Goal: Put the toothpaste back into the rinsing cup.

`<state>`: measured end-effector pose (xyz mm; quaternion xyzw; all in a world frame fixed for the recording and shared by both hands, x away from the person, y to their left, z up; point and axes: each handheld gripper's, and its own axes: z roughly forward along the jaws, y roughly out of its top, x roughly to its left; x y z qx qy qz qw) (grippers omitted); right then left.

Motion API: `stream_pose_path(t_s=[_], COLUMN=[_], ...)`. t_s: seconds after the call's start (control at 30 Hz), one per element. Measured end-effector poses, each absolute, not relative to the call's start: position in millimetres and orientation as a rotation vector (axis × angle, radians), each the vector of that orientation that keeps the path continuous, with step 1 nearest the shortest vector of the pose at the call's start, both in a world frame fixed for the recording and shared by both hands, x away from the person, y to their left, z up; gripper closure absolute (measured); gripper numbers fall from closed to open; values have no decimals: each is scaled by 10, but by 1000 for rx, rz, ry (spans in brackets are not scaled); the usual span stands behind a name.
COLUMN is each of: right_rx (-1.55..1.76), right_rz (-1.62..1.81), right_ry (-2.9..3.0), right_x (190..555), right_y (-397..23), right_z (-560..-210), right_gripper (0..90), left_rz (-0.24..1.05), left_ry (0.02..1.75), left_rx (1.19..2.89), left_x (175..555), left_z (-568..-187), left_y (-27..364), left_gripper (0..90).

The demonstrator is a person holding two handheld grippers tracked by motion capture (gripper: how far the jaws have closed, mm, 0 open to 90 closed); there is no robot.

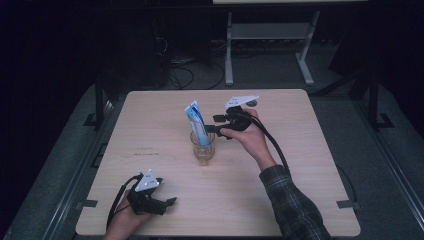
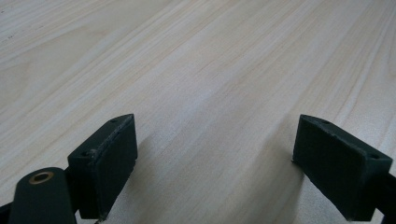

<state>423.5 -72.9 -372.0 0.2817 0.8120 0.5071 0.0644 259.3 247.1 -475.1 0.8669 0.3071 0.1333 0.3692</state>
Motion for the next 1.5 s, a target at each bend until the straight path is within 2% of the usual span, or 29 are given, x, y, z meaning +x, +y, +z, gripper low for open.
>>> stream_pose_path(t_s=[0.57, 1.5], right_rx=[878, 969], right_rz=[1495, 1430], right_ry=[2412, 2363], right_x=[4085, 3739], right_y=[-1082, -1676], right_z=[-3682, -3961], right_gripper=[418, 405], left_rz=[341, 343], left_ry=[792, 793], left_rx=[2221, 2223], left_x=[2590, 2588], left_z=[-4752, -4751], left_y=[2468, 2469], left_gripper=[131, 132])
